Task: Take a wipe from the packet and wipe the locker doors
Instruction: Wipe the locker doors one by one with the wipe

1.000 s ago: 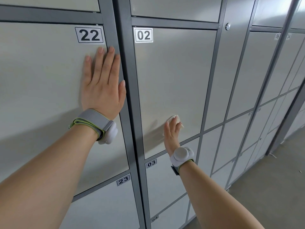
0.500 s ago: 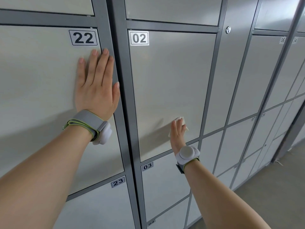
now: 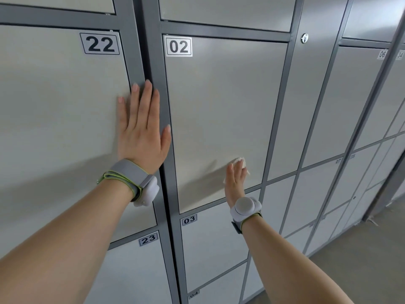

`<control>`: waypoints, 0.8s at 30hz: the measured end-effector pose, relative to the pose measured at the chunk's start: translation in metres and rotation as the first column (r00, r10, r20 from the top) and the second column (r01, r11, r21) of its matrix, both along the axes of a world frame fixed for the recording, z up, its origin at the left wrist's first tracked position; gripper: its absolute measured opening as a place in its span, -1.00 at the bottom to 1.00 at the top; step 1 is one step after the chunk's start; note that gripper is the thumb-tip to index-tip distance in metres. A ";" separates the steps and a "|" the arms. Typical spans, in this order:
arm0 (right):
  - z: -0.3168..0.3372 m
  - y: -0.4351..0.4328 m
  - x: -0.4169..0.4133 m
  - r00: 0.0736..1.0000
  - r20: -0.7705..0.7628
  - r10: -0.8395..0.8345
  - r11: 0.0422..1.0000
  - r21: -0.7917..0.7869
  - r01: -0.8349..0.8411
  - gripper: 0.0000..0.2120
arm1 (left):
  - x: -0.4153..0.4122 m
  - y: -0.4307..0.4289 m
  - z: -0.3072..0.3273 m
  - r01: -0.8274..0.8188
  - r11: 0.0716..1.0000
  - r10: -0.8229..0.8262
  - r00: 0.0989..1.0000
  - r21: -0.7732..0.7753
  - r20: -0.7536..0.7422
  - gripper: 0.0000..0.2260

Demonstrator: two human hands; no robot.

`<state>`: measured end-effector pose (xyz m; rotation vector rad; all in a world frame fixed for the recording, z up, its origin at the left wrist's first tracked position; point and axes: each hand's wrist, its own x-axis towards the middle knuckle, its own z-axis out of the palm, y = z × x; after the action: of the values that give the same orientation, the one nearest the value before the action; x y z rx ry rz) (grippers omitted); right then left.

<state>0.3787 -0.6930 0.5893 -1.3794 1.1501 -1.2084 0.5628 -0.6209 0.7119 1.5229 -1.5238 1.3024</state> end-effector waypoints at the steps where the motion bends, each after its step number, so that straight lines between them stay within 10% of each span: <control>1: 0.001 -0.001 0.000 1.000 0.019 0.001 1.000 -0.030 0.000 -0.43 | -0.001 -0.002 -0.005 -0.019 1.000 0.019 1.000 0.009 0.002 -0.44; 9: -0.041 -0.019 -0.012 0.998 -0.043 0.040 0.966 0.257 -0.028 -0.25 | -0.002 -0.009 -0.014 -0.131 0.991 0.130 0.991 0.032 0.040 -0.47; 18: -0.018 -0.035 -0.012 0.998 0.010 -0.058 0.983 -0.174 0.059 -0.46 | -0.003 -0.014 -0.016 -0.134 0.991 0.133 0.990 0.016 0.043 -0.47; 24: -0.054 -0.041 -0.020 0.997 -0.029 -0.071 0.983 0.168 0.075 -0.36 | -0.002 -0.014 -0.016 -0.143 0.990 0.143 0.988 -0.001 0.053 -0.47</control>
<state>0.3587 -0.7337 0.5354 -1.2353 1.2990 -1.1203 0.5613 -0.6346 0.6956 1.6367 -1.4718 1.4325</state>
